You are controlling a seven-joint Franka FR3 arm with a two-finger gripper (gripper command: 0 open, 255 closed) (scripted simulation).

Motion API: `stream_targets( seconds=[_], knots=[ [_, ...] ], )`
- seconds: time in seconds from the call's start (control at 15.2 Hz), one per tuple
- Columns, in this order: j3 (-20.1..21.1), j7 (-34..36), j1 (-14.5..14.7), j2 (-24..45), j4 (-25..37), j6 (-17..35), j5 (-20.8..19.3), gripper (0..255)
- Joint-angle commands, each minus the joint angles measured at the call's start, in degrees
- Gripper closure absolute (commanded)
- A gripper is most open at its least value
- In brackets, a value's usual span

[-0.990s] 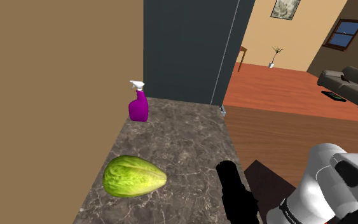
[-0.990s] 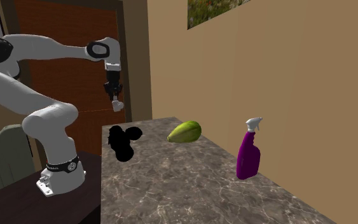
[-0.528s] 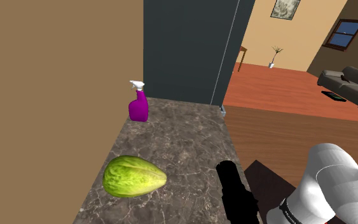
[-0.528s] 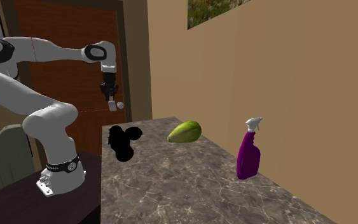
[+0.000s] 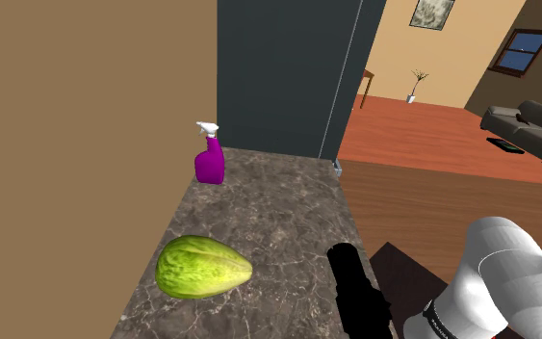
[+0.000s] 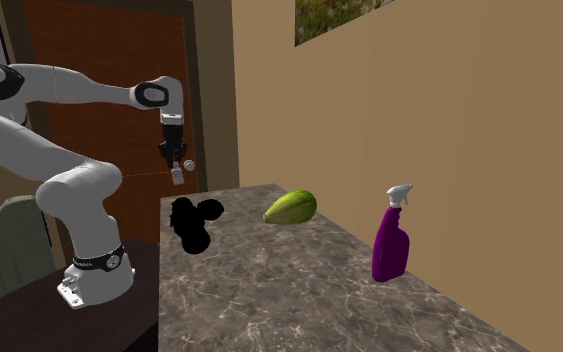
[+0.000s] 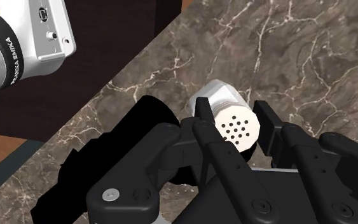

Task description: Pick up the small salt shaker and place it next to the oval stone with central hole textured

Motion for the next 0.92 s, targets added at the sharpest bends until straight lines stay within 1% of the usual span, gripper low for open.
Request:
stream_targets(
  seconds=[0.0,0.86],
  knots=[
    [0.8,-0.2,0.1,-0.1,-1.3,1.3,0.7,255],
    [7.9,-1.1,0.0,0.7,-8.3,10.2,5.9,255]
  ],
)
